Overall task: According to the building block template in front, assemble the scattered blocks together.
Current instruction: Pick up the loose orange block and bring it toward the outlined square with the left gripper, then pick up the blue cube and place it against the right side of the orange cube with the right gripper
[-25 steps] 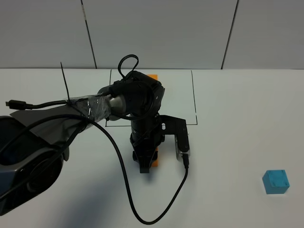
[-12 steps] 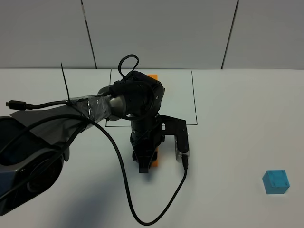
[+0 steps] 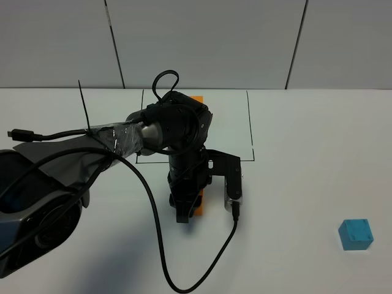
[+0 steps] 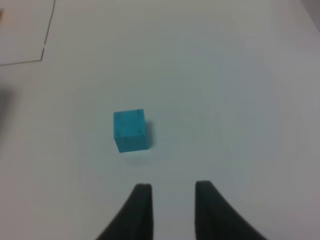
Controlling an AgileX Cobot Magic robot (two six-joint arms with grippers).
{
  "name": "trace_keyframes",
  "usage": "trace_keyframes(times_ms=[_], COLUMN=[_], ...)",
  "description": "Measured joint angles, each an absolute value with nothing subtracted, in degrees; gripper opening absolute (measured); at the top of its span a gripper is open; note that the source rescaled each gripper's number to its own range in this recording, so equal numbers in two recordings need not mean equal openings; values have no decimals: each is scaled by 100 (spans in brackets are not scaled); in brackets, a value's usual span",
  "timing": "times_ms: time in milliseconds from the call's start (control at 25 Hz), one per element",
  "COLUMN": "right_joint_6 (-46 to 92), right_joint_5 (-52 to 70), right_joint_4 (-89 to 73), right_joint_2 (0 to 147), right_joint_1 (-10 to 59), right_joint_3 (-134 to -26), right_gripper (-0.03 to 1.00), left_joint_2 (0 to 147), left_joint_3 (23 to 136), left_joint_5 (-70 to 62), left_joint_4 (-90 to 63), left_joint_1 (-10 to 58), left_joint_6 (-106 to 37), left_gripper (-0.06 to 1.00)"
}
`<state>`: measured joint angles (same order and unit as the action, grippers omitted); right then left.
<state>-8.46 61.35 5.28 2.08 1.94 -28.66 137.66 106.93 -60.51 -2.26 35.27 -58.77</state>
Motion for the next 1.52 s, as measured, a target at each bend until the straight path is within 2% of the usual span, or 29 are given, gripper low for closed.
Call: trace_keyframes(times_ms=[80, 320, 360, 440, 560, 760, 1240, 1520], right_joint_6=[-846, -841, -841, -841, -841, -846, -843, -843], right_joint_5=[6135, 6135, 6135, 6135, 6135, 6135, 6135, 6135], right_joint_4=[528, 528, 528, 528, 528, 528, 528, 528], right_joint_2=[208, 208, 208, 208, 208, 208, 208, 208], right_joint_1=[194, 194, 194, 194, 194, 194, 194, 194], right_joint_3=[-2866, -2866, -2866, -2866, -2866, -2866, -2866, -2866], right_gripper=[0, 0, 0, 0, 0, 0, 0, 0], left_joint_2=[13766, 13766, 13759, 13746, 13708, 13405, 12440, 12023], left_joint_3=[10693, 10719, 10726, 10726, 10726, 10726, 10726, 10726], left_joint_5=[-6075, -6303, -6303, -6298, -6325, -6392, -6625, -6803], left_joint_4=[-226, -351, -351, -351, -362, -369, -369, -380], left_joint_1=[3527, 3545, 3545, 3545, 3545, 3545, 3493, 2985], left_joint_6=[-5882, -5882, -5882, -5882, -5863, -5529, -3487, -3081], left_gripper=[7, 76, 85, 95, 100, 100, 99, 98])
